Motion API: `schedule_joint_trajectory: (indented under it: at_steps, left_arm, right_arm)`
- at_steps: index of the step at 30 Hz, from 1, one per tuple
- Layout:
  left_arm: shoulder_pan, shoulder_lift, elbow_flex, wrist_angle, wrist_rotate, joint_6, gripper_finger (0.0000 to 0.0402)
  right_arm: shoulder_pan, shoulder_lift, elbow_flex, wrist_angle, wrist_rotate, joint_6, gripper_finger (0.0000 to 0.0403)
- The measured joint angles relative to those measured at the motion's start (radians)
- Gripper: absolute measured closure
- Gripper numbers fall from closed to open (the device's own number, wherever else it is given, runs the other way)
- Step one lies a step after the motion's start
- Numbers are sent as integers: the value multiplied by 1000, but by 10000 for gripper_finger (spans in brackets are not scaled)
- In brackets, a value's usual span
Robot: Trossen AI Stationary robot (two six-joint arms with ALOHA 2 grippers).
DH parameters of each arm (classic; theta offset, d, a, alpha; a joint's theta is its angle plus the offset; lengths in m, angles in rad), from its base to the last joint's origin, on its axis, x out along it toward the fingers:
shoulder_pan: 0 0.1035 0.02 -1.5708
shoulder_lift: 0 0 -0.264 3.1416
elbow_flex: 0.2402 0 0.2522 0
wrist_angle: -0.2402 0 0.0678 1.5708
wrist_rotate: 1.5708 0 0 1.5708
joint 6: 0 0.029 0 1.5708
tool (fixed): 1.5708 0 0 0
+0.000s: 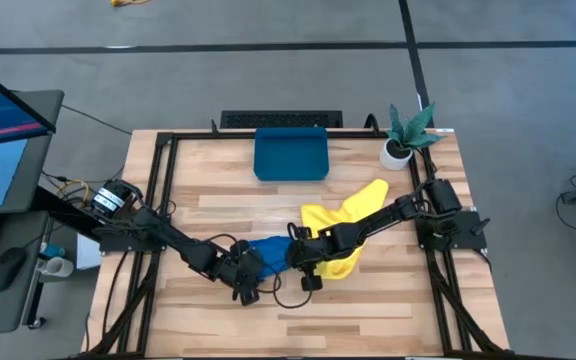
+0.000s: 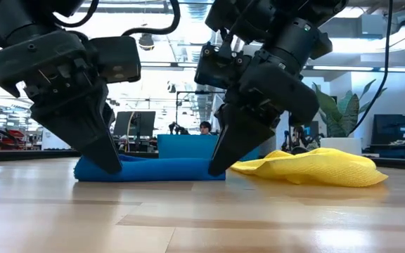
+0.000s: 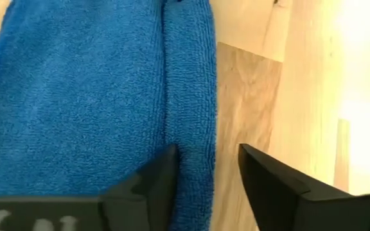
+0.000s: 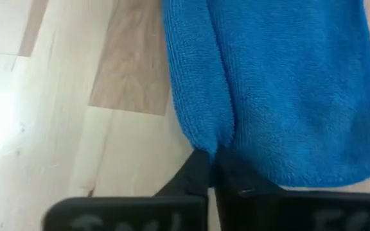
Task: Roll microfiber towels into tight, uniform cylinder then place into a basket
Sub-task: Roll the blue towel
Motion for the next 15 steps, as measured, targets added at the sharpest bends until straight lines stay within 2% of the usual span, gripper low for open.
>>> schedule_joint_trajectory:
  at_steps: [5,9,15]
  left_arm:
    - [0,0,5,-8,24,113,211]
    - [-24,3,50,-82,9,201,213]
    - [-89,6,145,-253,-30,253,220]
  right_arm:
    - [0,0,0,-1,-7,43,382]
    - [1,0,0,-8,-8,52,374]
    - [1,0,1,-11,-9,53,388]
